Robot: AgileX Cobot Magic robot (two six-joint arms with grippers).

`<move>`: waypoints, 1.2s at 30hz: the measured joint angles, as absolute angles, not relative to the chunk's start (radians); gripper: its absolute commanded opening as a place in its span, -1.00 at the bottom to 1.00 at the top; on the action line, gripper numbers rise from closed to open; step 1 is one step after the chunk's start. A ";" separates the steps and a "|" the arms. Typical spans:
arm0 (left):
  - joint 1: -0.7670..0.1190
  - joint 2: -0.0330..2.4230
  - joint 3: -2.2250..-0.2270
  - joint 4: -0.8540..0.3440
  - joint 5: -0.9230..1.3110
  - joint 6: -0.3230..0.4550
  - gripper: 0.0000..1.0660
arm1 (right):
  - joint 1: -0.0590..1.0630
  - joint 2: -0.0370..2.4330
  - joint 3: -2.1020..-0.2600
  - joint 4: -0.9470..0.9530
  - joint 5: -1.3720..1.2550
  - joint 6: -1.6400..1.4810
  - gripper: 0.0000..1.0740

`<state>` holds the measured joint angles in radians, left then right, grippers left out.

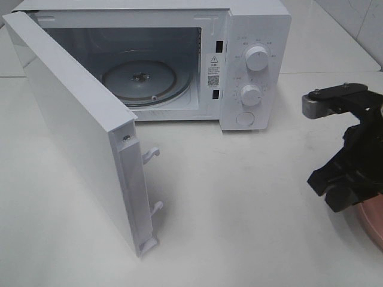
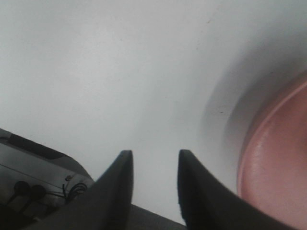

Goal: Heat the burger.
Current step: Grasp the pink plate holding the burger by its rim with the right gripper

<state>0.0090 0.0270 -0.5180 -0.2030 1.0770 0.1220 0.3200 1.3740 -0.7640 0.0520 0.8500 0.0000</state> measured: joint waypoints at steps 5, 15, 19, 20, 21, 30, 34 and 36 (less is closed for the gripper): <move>0.009 0.027 -0.518 -0.203 1.077 0.122 0.66 | 0.260 1.329 -0.764 -0.006 0.850 0.000 0.69; 0.009 0.027 -0.518 -0.203 1.077 0.122 0.66 | 0.159 1.329 -0.690 -0.043 0.817 0.000 0.83; 0.009 0.027 -0.518 -0.203 1.077 0.122 0.66 | 0.131 1.329 -0.655 -0.043 0.781 0.000 0.81; 0.009 0.027 -0.518 -0.203 1.077 0.122 0.66 | 0.125 1.329 -0.647 -0.043 0.771 0.000 0.80; 0.009 0.027 -0.518 -0.203 1.077 0.122 0.66 | 0.125 1.329 -0.647 -0.043 0.771 0.000 0.80; 0.009 0.027 -0.518 -0.203 1.077 0.122 0.66 | 0.123 1.402 -0.596 -0.043 0.669 0.013 0.75; 0.009 0.027 -0.518 -0.203 1.077 0.122 0.66 | 0.123 1.461 -0.596 -0.049 0.623 0.031 0.75; 0.009 0.027 -0.518 -0.203 1.077 0.122 0.66 | 0.123 1.490 -0.596 -0.050 0.604 0.036 0.75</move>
